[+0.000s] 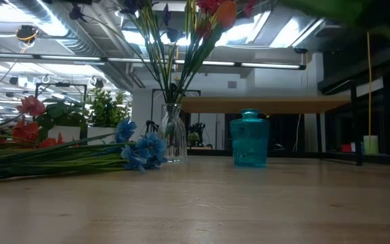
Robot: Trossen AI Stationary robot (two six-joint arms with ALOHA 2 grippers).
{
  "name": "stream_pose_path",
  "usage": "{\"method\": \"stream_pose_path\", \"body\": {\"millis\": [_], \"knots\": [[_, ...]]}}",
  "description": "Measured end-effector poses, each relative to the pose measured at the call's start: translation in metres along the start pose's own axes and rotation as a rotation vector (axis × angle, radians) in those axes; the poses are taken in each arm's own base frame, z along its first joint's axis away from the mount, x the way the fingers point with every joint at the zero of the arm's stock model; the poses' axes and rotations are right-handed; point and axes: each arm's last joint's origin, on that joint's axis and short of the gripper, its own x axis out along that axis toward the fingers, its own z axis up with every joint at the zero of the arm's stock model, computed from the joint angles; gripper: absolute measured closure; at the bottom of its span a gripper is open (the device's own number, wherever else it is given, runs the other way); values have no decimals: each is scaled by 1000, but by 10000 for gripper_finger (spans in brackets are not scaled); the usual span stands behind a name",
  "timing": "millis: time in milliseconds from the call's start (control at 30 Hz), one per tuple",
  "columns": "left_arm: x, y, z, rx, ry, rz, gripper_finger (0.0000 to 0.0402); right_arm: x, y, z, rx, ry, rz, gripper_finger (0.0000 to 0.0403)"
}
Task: Pick and place flowers into a vace then onto a shelf
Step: Put the red flower into the blue vase
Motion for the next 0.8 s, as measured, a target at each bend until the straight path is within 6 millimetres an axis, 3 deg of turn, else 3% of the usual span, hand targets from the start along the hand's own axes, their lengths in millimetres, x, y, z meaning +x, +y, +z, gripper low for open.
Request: {"method": "stream_pose_path", "body": {"millis": [233,600,800], "knots": [[5,4,2,-21,1,8,274,14,-25,-23,5,-181,52,403],[7,5,3,-6,-6,20,274,-3,-63,-39,45,-605,4,403],[8,6,4,14,-6,23,274,2,-75,-39,35,-691,-33,403]]}}
